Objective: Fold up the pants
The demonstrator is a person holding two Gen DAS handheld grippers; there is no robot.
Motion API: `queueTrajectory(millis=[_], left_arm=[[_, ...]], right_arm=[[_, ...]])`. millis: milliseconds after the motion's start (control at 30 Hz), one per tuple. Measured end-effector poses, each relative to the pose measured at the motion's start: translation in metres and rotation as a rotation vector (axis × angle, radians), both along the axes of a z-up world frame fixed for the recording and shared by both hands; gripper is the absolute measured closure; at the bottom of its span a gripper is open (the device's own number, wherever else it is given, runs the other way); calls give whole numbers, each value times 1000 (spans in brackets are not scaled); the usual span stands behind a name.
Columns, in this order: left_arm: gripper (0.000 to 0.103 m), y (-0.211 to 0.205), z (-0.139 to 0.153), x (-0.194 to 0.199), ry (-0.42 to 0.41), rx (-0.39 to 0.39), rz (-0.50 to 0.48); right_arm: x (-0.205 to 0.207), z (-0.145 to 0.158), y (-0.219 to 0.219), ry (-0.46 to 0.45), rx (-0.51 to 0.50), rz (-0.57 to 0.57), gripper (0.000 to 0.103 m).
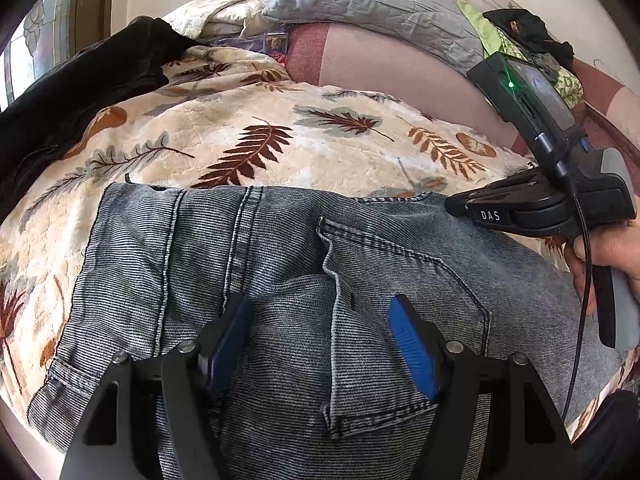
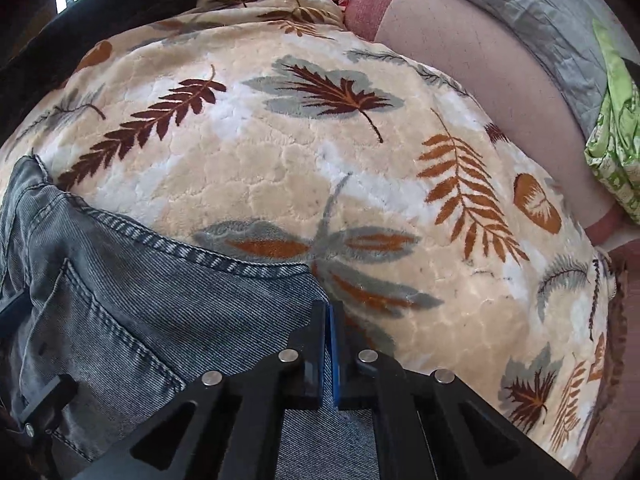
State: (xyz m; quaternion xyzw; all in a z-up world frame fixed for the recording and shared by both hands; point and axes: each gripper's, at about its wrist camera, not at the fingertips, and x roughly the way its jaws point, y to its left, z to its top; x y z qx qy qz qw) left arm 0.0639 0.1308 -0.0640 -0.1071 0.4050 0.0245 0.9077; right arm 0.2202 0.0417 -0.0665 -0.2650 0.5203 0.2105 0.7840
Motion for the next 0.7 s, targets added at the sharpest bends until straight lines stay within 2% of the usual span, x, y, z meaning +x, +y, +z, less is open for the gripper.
queueTrajectory(millis=[133,200,300,333,400,500,567,633,700], left_arm=[[31,-1,0,0,-1,7,-2],[31,-1,0,0,-2,9,-2],[31,-1,0,-1,-3,3,1],[31,-1,0,-1,-3,3,1],[31,-1,0,-1,-3,3,1],[31,-1,0,0,-3,4,2],[31,-1,0,-1,-4,5,2],[31,-1,0,-1,-4,8,1],[30,-2,0,-1,-9,11,-1]], right_arm=[[-1,-7,-1,10,-25,2,100],[1,0,-8,19,15,-21,96],[5,20,-29,-2,80,-104,71],[4,29,-37,4,121,-125,69],[-1,38,-53,60,212,-154,69],[-14,35,-73,223,361,-187,69],[-19,19,-79,293,377,-201,69],[-16,-2,-87,268,289,-265,69],[-13,1,-102,221,339,-330,69]])
